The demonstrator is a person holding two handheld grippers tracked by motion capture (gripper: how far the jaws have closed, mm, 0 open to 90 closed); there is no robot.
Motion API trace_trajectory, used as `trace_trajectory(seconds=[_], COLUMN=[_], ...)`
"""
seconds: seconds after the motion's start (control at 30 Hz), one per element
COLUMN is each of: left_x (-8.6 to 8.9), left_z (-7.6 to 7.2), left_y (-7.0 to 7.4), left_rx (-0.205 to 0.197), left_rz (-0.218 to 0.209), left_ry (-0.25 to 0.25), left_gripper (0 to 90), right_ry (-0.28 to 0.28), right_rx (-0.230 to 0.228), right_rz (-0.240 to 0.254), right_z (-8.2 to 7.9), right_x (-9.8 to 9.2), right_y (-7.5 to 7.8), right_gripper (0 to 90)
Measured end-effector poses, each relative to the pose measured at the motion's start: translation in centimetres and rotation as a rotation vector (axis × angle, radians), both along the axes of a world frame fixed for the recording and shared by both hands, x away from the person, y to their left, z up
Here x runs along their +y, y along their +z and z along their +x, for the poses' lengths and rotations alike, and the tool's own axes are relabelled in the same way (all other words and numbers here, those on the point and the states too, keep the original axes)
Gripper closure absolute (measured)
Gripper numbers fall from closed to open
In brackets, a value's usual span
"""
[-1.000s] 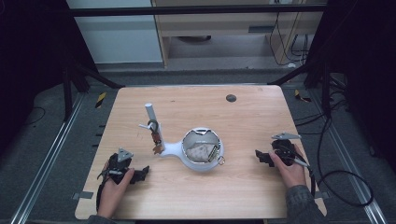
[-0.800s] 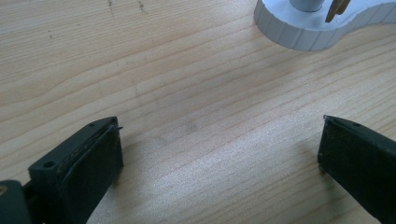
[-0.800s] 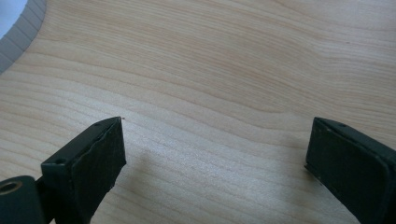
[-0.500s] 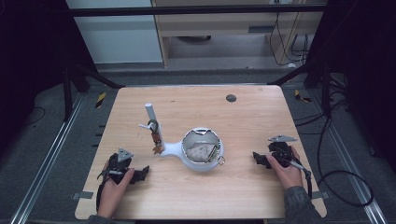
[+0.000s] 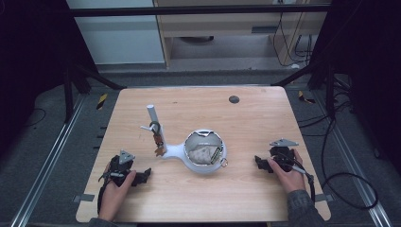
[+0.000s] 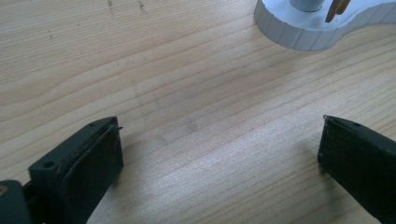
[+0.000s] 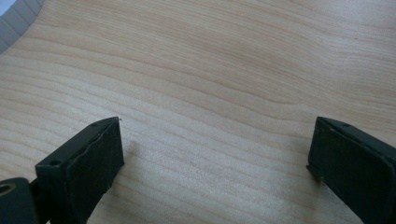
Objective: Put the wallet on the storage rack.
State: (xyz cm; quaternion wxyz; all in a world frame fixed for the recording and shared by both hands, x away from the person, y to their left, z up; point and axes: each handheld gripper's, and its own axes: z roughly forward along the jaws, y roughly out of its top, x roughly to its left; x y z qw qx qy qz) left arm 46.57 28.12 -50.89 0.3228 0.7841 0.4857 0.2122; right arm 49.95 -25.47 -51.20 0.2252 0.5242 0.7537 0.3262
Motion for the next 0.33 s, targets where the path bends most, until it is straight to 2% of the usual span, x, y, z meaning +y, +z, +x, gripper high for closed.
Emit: trace_trajectory(seconds=[0.17,0.33], left_x=[0.01,0.04], left_z=[-0.02,-0.02], left_y=[0.00,0.01], left_rx=[0.000,0.000], left_rz=[0.000,0.000], left_ry=[0.000,0.001], left_gripper=[0.0,0.0], right_ry=[0.015,0.015], right_rx=[-0.004,-0.005], right_rz=[-0.007,-0.007], right_z=[-0.91,-0.97], right_x=[0.03,0.03], right_y=[-0.04,-0.04], right_gripper=[3.3,3.2])
